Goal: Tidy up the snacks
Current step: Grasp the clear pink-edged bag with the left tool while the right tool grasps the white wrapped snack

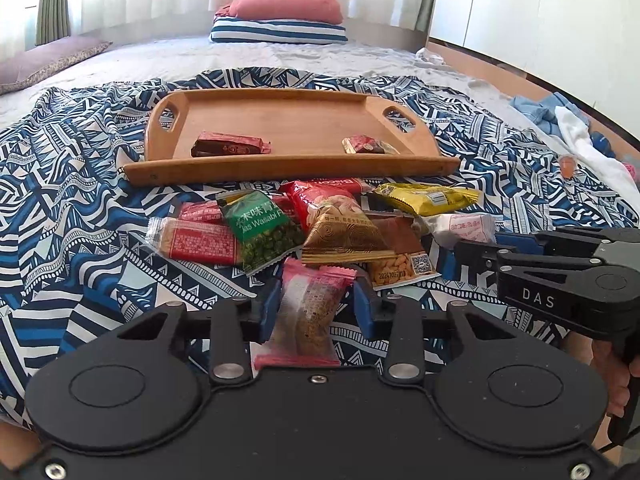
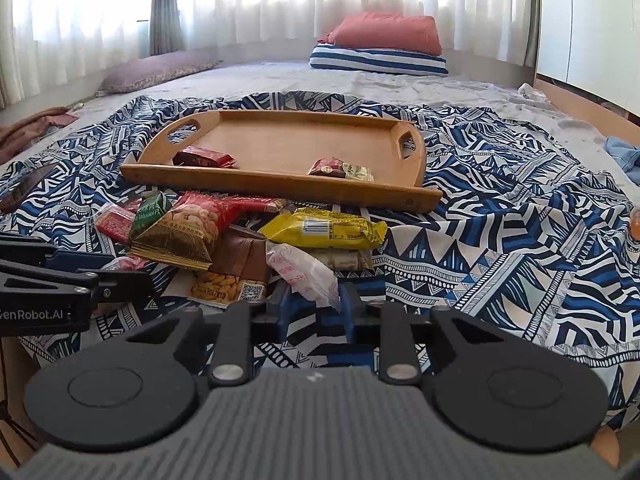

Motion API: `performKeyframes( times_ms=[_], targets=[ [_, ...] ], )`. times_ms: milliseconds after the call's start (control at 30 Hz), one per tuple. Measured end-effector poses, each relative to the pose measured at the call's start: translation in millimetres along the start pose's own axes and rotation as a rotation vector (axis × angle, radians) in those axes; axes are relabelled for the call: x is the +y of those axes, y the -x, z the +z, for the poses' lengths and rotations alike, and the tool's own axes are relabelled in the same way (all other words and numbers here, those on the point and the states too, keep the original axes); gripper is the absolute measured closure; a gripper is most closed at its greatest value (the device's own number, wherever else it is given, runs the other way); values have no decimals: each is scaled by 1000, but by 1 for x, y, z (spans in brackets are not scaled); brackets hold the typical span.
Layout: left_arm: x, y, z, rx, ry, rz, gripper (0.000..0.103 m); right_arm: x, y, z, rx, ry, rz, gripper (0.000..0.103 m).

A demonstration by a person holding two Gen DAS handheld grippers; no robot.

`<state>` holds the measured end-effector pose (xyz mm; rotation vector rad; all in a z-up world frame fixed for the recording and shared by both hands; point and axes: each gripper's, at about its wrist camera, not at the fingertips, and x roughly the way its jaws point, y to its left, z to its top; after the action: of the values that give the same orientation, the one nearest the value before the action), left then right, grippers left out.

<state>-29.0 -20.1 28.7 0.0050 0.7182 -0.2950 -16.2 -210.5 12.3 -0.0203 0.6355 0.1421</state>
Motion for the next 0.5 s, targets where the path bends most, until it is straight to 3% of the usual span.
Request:
performKeyframes(
  times_ms=[500],
  targets=[
    [2, 15, 5, -21, 8, -12, 68, 2, -7, 3, 0, 19, -10, 39]
  ],
)
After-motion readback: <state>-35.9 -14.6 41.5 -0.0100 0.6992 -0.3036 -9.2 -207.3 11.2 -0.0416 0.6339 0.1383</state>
